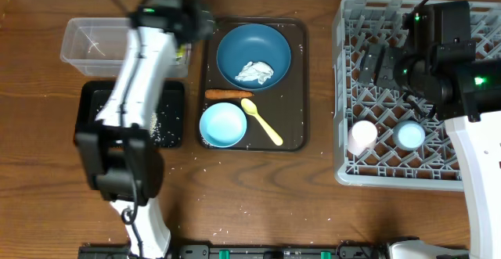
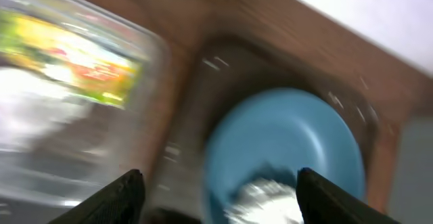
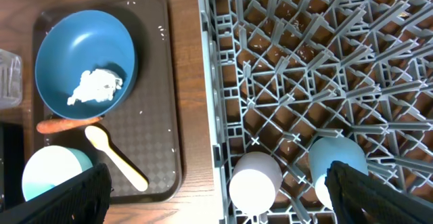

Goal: Sort waste into correct bins and load items into the dishwasher rack
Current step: 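Return the left gripper to the blue plate and grasp the white tissue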

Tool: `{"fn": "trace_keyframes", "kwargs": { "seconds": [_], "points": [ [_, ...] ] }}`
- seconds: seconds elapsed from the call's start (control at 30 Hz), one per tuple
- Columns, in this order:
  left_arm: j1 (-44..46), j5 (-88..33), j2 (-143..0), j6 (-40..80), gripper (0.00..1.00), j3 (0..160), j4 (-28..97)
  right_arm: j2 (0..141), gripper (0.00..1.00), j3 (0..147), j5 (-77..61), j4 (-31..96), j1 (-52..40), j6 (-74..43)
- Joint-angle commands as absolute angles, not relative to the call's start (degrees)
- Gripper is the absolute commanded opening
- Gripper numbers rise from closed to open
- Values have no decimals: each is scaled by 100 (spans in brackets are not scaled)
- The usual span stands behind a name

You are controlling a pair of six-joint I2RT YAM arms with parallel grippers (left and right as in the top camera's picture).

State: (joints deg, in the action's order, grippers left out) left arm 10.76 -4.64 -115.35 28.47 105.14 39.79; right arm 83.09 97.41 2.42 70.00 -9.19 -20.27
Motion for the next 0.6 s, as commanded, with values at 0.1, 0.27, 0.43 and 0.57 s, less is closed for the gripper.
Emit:
{"fn": "trace_keyframes", "kwargs": {
  "seconds": [0.1, 0.27, 0.43, 0.57],
  "points": [
    [1756, -425, -12304, 3151, 81, 10586, 3726, 8329, 99, 9699, 320, 7057, -906, -1883],
    [2058, -403, -12724, 3336, 81, 10589, 3393, 8329, 99, 9699, 322, 7076, -906, -1811],
    [2204, -189, -13019, 3354, 81, 10589, 3347, 8329, 99, 9699, 325, 7142, -906, -1809],
    [2211, -193, -13222, 3354, 81, 10586, 3323, 8329, 99, 9699, 325, 7140, -906, -1791]
  ]
}}
